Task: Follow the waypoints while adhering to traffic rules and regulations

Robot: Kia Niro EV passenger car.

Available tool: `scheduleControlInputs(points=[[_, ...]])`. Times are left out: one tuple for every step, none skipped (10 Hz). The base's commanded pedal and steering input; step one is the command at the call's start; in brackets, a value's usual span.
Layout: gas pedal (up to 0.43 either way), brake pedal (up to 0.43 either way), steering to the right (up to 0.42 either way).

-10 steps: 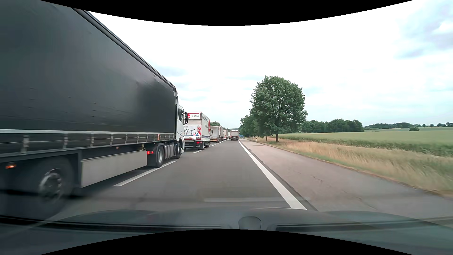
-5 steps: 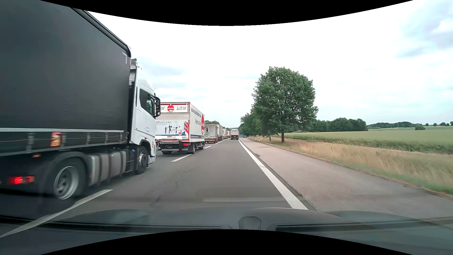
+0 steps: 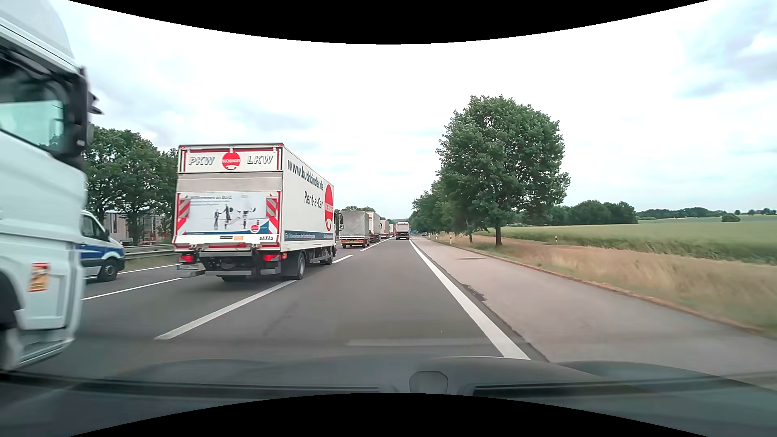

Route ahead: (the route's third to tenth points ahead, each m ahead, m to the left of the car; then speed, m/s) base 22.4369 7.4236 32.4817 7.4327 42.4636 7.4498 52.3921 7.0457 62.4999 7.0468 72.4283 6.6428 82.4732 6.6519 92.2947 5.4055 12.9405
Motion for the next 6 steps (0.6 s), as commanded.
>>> scheduleControlInputs(points=[[0.087,0.000,-0.002],[0.087,0.000,-0.002],[0.087,0.000,-0.002],[0.087,0.000,-0.002],[0.087,0.000,-0.002],[0.087,0.000,-0.002]])
